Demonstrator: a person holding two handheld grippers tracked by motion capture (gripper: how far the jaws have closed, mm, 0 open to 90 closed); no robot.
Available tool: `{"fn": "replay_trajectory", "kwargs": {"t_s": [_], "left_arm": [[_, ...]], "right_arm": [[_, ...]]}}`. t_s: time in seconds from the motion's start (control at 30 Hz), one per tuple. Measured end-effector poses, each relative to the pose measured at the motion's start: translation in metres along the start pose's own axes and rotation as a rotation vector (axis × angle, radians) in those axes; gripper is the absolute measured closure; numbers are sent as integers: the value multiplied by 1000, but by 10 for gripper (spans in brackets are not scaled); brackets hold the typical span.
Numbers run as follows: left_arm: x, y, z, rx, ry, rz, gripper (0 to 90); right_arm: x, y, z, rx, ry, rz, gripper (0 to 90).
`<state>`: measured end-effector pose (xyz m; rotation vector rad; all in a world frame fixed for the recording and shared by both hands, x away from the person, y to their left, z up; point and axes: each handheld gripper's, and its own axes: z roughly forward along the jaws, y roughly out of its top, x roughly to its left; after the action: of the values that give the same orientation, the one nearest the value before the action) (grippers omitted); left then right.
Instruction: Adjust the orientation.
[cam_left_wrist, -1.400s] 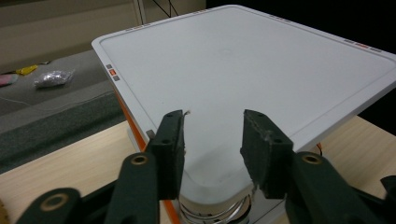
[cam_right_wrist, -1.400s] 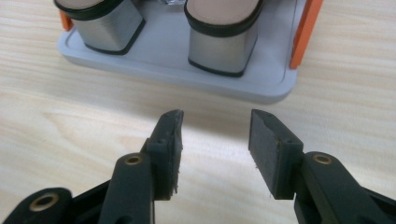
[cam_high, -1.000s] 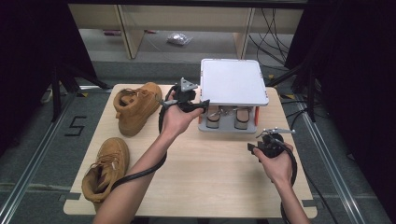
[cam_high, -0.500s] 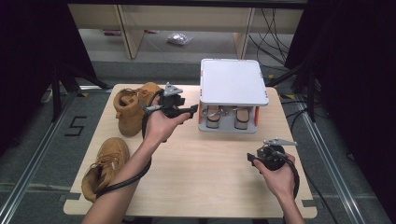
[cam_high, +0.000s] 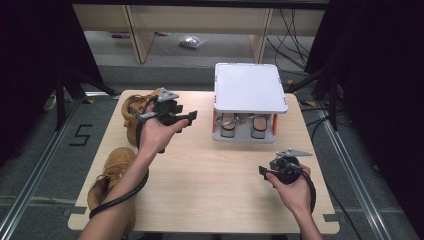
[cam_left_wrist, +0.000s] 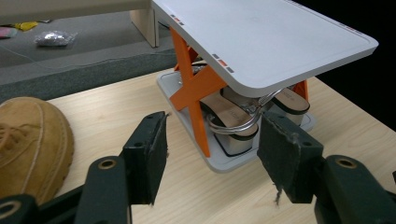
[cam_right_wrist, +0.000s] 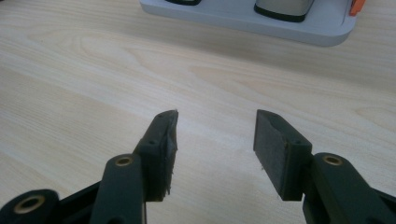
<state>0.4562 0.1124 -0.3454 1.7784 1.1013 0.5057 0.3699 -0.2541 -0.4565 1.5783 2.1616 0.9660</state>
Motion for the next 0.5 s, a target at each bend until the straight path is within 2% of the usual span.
{"fn": "replay_trajectory", "kwargs": {"t_s": [0.2,0.23,0.27,0.3,0.4,0.43,0.5], "left_arm": [[18,-2,-16,-6,30,-28,417],[20,-3,-18,-8,32,-36,416],[22,-3,-21,-11,36,-39,416],[23,-2,-24,-12,41,-39,415],[27,-1,-29,-22,51,-56,414],[27,-1,-30,-25,56,-57,413],[27,-1,-30,-25,53,-61,413]], "right_arm": [[4,1,2,-16,35,-21,494],[6,2,2,-18,25,-12,494],[7,2,1,-11,23,-24,492],[10,2,0,-2,25,-7,491],[13,3,1,-3,31,-27,487],[15,3,0,5,33,-9,486],[17,4,1,5,31,-15,485]]}}
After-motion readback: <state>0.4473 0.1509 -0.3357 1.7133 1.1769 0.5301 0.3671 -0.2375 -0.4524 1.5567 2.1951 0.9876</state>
